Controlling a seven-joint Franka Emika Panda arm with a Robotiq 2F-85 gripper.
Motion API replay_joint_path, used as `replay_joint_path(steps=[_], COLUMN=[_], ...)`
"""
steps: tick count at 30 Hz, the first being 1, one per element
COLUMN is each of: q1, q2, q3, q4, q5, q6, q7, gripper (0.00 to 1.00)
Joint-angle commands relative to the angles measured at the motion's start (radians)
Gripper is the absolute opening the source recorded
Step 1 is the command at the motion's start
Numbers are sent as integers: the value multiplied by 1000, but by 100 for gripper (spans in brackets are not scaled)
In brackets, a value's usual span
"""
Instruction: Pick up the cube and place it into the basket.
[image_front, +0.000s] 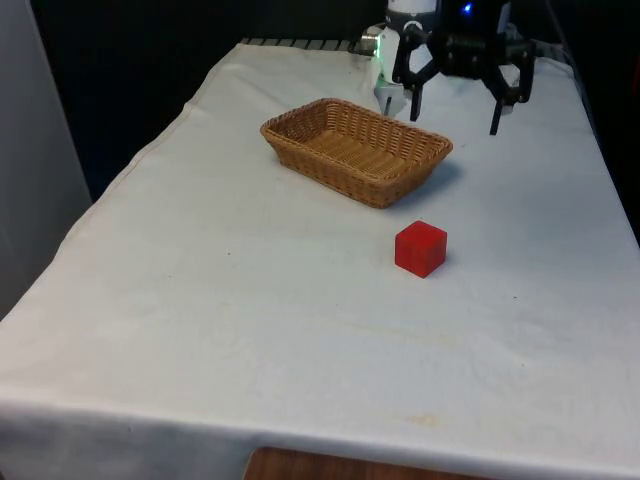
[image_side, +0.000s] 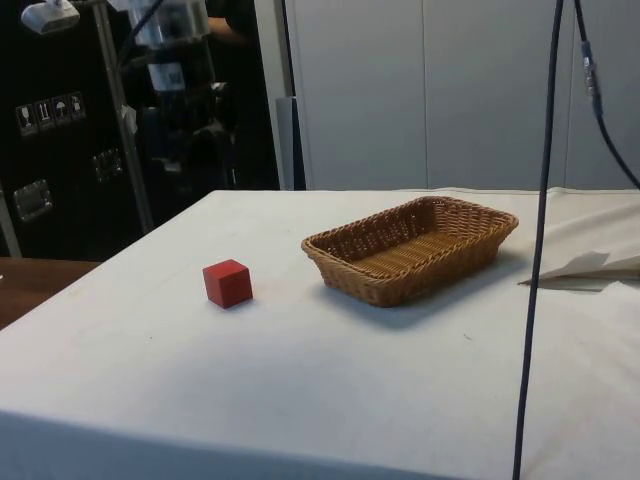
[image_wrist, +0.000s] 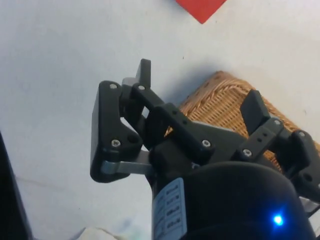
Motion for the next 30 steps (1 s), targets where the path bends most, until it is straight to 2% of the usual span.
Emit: replay_joint_path(steps=[1, 2, 3, 6, 12, 13, 14, 22, 23, 24, 30], q1=[4, 4, 0, 5, 4, 1, 3, 0, -1, 0, -1], q2=[3, 8, 7, 14, 27, 24, 29, 44, 44, 52, 85], q3=[-3, -1, 3, 0, 1, 4, 1, -6, -5, -11, -22], q4=[-5, -10, -8, -20, -51, -46, -56, -98, -99, -107, -122], q5=[-11, -20, -14, -30, -44, -37, -44, -48, -41, -49, -57], q6=[21, 38, 24, 63, 132, 110, 141, 223, 214, 244, 302], q7=[13, 22, 15, 35, 58, 48, 60, 68, 61, 70, 80], gripper=[100, 100, 100, 100, 100, 100, 100, 100, 100, 100, 100])
